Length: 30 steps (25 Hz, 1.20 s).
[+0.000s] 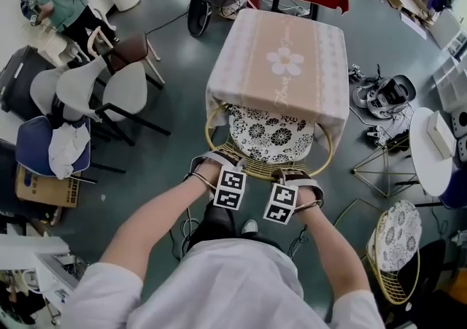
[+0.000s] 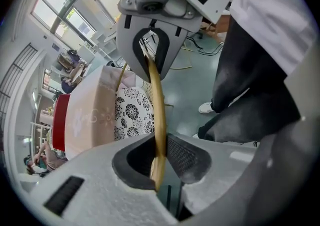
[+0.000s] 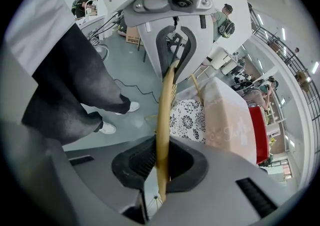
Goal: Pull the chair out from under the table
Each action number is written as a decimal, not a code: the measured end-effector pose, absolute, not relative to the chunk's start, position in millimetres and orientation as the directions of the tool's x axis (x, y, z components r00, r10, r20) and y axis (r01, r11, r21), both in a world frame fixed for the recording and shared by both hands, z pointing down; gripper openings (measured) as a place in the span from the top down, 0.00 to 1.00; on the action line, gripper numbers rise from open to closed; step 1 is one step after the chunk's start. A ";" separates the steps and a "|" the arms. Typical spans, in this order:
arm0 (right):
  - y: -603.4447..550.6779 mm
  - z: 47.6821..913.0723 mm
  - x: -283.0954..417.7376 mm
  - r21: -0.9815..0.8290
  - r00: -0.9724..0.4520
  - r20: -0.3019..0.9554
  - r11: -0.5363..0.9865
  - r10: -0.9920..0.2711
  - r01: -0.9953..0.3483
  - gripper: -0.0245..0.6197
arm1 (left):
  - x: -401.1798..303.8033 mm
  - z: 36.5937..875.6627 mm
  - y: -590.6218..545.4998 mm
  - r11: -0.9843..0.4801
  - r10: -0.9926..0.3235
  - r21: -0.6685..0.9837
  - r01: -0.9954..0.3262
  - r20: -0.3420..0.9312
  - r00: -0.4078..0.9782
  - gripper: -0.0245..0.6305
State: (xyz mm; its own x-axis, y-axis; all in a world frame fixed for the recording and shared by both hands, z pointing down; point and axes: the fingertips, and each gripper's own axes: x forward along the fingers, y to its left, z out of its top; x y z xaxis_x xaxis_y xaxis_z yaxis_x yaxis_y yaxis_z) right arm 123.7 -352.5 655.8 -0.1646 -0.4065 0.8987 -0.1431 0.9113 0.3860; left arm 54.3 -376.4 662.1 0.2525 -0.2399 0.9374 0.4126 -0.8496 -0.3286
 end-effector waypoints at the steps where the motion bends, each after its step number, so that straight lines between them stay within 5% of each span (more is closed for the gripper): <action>1: -352.4 655.4 124.0 0.386 -0.166 0.899 0.911 -0.406 -0.143 0.92 | 54.6 661.6 -376.5 -0.851 -0.242 -0.329 0.410 0.938 0.249 0.87; 30: -315.5 657.5 112.3 0.367 -0.110 0.916 0.916 -0.387 -0.164 0.92 | 41.3 664.0 -337.9 -0.865 -0.253 -0.325 0.382 0.940 0.228 0.87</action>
State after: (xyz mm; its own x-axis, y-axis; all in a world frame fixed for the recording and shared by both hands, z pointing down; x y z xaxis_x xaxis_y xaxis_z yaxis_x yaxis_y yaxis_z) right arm 112.3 -315.5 657.5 -0.1102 -0.3868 0.9155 -0.1643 0.9156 0.3671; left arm 41.3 -337.9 664.0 0.2283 -0.2525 0.9403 0.3823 -0.8650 -0.3251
